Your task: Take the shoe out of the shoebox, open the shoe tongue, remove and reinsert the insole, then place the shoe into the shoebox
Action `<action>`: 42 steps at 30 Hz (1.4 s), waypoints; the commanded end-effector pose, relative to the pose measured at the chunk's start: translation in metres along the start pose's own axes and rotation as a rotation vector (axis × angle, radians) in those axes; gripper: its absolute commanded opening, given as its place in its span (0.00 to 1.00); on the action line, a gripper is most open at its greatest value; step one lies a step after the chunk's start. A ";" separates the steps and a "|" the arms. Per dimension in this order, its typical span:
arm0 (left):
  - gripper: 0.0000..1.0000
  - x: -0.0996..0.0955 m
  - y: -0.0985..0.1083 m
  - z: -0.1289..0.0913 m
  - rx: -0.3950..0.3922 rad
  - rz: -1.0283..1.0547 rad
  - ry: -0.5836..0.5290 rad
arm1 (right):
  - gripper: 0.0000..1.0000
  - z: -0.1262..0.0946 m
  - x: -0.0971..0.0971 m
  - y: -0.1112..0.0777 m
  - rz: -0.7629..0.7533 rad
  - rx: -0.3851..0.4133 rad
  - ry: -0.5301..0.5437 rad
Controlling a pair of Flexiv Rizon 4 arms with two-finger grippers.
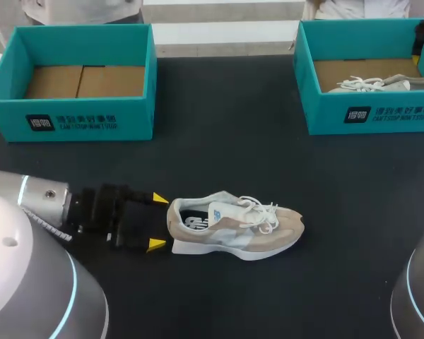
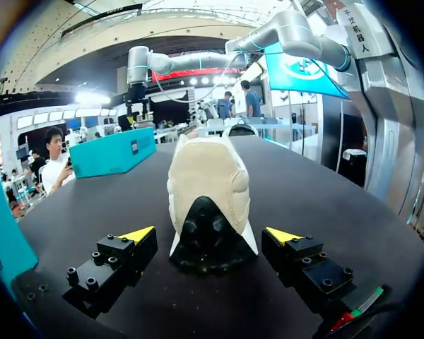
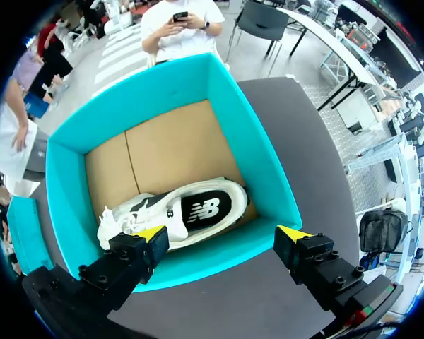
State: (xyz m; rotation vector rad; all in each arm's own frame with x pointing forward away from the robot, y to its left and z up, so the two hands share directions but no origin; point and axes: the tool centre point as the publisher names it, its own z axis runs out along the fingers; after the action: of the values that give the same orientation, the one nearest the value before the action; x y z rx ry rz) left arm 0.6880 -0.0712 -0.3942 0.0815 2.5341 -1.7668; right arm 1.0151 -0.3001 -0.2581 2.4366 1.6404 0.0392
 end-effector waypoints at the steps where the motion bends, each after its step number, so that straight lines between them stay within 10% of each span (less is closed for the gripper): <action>1: 1.00 -0.001 -0.002 0.011 0.003 0.003 -0.008 | 1.00 0.000 0.000 0.000 0.001 0.001 0.001; 22: 1.00 0.005 0.001 0.054 -0.004 -0.007 -0.021 | 1.00 0.000 0.000 0.000 0.001 0.001 0.001; 24: 0.75 0.005 0.001 0.054 -0.004 -0.007 -0.040 | 1.00 0.000 0.000 0.000 0.001 0.001 0.001; 26: 0.00 0.005 0.002 0.053 -0.001 -0.014 -0.048 | 1.00 0.000 0.000 0.000 0.001 0.001 0.001; 42: 0.00 0.001 0.001 0.034 0.013 -0.025 -0.092 | 1.00 0.000 0.000 0.000 0.001 0.001 0.001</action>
State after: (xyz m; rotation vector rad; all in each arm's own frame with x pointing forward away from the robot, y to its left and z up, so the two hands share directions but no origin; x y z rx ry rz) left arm 0.6905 -0.1073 -0.4101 -0.0323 2.4683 -1.7550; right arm 1.0151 -0.3001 -0.2581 2.4366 1.6403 0.0392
